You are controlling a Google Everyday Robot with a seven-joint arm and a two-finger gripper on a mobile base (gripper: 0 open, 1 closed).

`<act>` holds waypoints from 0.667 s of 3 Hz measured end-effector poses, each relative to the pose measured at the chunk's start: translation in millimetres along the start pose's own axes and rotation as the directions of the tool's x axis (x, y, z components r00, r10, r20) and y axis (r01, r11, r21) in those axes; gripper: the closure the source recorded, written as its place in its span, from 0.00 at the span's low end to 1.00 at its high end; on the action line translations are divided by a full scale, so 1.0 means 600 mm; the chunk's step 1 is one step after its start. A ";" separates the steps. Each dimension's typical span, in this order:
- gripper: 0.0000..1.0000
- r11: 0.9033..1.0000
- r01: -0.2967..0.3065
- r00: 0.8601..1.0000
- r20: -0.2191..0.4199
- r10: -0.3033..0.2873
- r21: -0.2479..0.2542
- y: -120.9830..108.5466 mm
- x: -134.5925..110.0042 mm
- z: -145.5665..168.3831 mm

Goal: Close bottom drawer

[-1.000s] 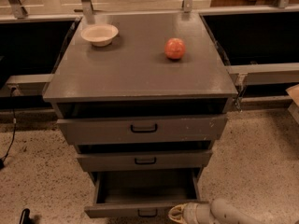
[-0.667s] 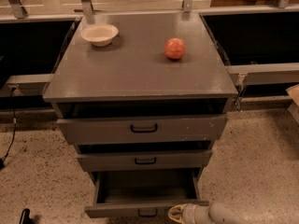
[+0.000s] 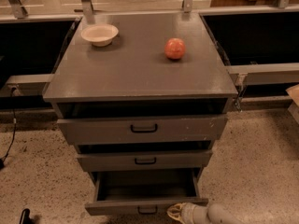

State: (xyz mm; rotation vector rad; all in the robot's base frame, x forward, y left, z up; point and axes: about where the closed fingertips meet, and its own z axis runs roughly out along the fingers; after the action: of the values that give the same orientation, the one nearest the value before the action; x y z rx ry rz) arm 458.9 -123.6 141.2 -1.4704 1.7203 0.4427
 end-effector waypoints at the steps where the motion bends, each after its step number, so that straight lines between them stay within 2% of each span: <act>1: 0.58 1.000 -0.001 1.000 -0.001 0.001 0.004 -0.002 0.004 0.002; 2: 0.35 1.000 -0.001 1.000 -0.001 0.001 0.004 -0.002 0.004 0.002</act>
Offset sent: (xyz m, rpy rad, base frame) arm 0.0016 -0.0012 -0.0019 -0.0005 -0.0015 -0.0044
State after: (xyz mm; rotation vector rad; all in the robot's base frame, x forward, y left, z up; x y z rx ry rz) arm 460.4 -124.6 139.3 -1.4667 1.7222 0.4389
